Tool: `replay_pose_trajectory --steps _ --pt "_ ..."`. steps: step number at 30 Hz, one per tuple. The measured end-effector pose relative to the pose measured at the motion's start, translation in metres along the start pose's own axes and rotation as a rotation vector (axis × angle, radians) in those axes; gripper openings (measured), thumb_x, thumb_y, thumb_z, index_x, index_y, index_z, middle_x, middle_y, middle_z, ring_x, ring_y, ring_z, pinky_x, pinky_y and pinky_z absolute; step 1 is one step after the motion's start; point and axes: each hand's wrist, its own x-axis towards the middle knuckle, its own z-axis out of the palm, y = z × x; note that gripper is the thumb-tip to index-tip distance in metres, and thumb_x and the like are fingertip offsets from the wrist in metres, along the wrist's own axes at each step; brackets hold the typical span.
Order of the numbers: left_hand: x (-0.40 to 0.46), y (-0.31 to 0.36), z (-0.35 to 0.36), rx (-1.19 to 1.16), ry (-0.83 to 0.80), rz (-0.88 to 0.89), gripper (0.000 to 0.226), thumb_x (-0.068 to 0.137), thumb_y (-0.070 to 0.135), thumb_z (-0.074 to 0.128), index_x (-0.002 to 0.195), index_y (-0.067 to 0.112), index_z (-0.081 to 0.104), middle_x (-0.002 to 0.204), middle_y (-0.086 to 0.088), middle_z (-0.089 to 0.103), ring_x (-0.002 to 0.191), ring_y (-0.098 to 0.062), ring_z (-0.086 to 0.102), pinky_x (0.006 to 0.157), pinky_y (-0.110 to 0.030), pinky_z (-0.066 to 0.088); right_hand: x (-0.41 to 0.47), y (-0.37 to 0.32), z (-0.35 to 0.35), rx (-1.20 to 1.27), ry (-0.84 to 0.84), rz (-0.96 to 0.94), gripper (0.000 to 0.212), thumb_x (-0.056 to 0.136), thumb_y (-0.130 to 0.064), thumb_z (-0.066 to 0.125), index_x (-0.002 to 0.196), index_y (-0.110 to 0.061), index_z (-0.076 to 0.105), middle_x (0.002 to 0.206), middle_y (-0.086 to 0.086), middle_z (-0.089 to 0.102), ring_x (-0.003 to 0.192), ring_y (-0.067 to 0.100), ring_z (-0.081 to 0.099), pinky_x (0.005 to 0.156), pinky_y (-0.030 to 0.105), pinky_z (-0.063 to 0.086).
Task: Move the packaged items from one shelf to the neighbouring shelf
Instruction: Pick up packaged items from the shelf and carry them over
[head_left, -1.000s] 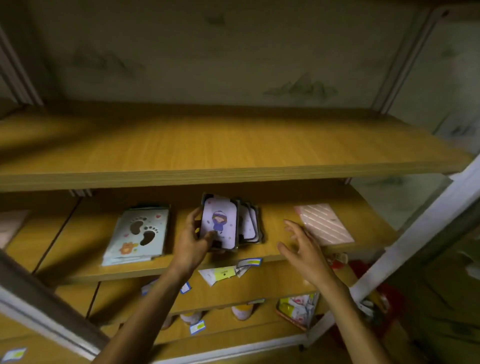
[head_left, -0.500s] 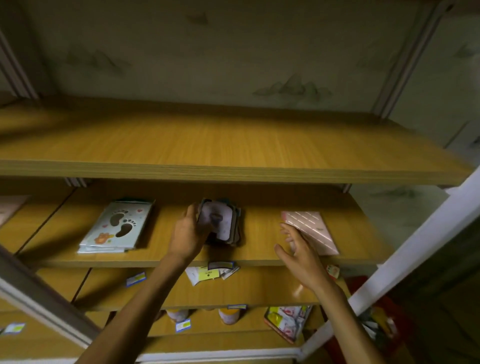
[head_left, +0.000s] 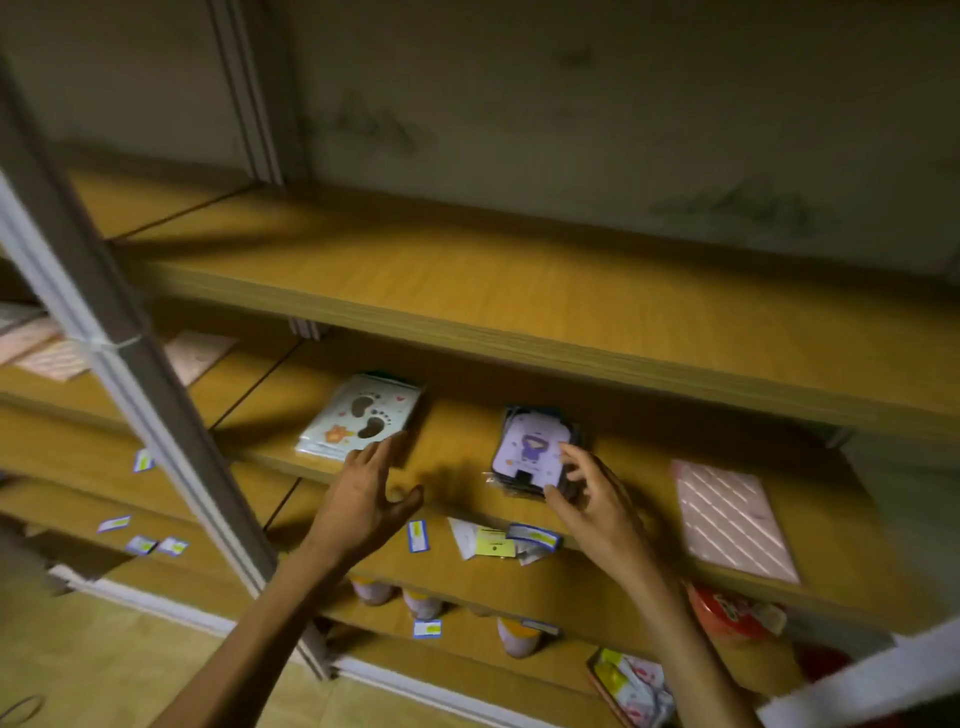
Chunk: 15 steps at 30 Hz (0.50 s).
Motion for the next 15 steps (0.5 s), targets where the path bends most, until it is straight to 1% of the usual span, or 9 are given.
replay_pose_trajectory --steps 1,3,4,6,8,10,13,15 --pt "-0.008 -0.01 -0.01 -0.016 0.001 -0.007 0.08 0.073 0.062 0.05 0.142 0.023 0.037 0.137 -0.003 0.052 0.119 -0.025 0.051 0.095 -0.042 0.047 0.003 -0.01 0.009 0.014 -0.028 -0.016 0.05 0.089 -0.037 0.061 0.136 -0.034 0.044 0.128 -0.009 0.052 0.115 0.007 0.049 0.089 0.025 0.043" --pt "-0.025 -0.032 -0.03 -0.034 0.006 -0.027 0.08 0.072 0.061 0.051 0.142 0.023 0.037 0.139 -0.004 0.05 0.123 -0.025 0.049 0.098 -0.043 0.045 0.008 -0.031 0.029 0.047 -0.076 -0.041 0.051 0.089 -0.035 0.062 0.137 -0.03 0.045 0.133 -0.008 0.051 0.119 0.008 0.048 0.094 0.028 0.044" --pt "-0.034 -0.043 -0.042 -0.033 0.02 -0.043 0.081 0.072 0.061 0.051 0.142 0.021 0.039 0.138 -0.006 0.051 0.123 -0.026 0.049 0.099 -0.04 0.045 0.011 -0.043 0.04 0.053 -0.088 -0.052 0.051 0.089 -0.034 0.063 0.137 -0.029 0.046 0.132 -0.005 0.053 0.115 0.009 0.05 0.094 0.029 0.045" --pt "-0.053 -0.067 -0.064 -0.016 0.036 -0.077 0.081 0.072 0.061 0.051 0.139 0.018 0.043 0.131 -0.007 0.056 0.119 -0.026 0.051 0.096 -0.033 0.043 0.013 -0.069 0.065 0.042 -0.107 -0.099 0.052 0.087 -0.036 0.062 0.135 -0.029 0.046 0.128 -0.003 0.055 0.107 0.008 0.051 0.089 0.025 0.042" --pt "-0.073 -0.094 -0.087 -0.007 0.047 -0.107 0.076 0.073 0.058 0.053 0.136 0.016 0.046 0.125 -0.007 0.058 0.115 -0.027 0.053 0.094 -0.027 0.04 0.012 -0.097 0.093 0.035 -0.15 -0.147 0.053 0.086 -0.041 0.059 0.136 -0.031 0.044 0.127 -0.008 0.054 0.107 0.006 0.05 0.086 0.022 0.039" --pt "-0.094 -0.119 -0.11 -0.015 0.075 -0.141 0.073 0.073 0.055 0.055 0.136 0.018 0.047 0.126 -0.004 0.057 0.116 -0.025 0.053 0.095 -0.021 0.036 0.006 -0.128 0.123 0.053 -0.203 -0.173 0.051 0.089 -0.037 0.061 0.136 -0.034 0.042 0.125 -0.011 0.052 0.109 0.005 0.049 0.086 0.021 0.039" --pt "-0.124 -0.151 -0.148 -0.043 0.121 -0.198 0.075 0.072 0.055 0.053 0.137 0.018 0.047 0.128 -0.003 0.056 0.118 -0.022 0.052 0.099 -0.027 0.04 -0.003 -0.173 0.171 0.095 -0.282 -0.211 0.052 0.089 -0.038 0.061 0.137 -0.04 0.039 0.132 -0.017 0.048 0.115 0.004 0.047 0.09 0.022 0.041" --pt "-0.144 -0.176 -0.173 -0.046 0.146 -0.231 0.077 0.071 0.056 0.052 0.137 0.019 0.047 0.128 -0.002 0.056 0.118 -0.019 0.051 0.098 -0.026 0.039 -0.01 -0.205 0.205 0.107 -0.317 -0.24 0.051 0.089 -0.04 0.06 0.136 -0.04 0.04 0.135 -0.016 0.047 0.115 0.002 0.047 0.093 0.024 0.041"
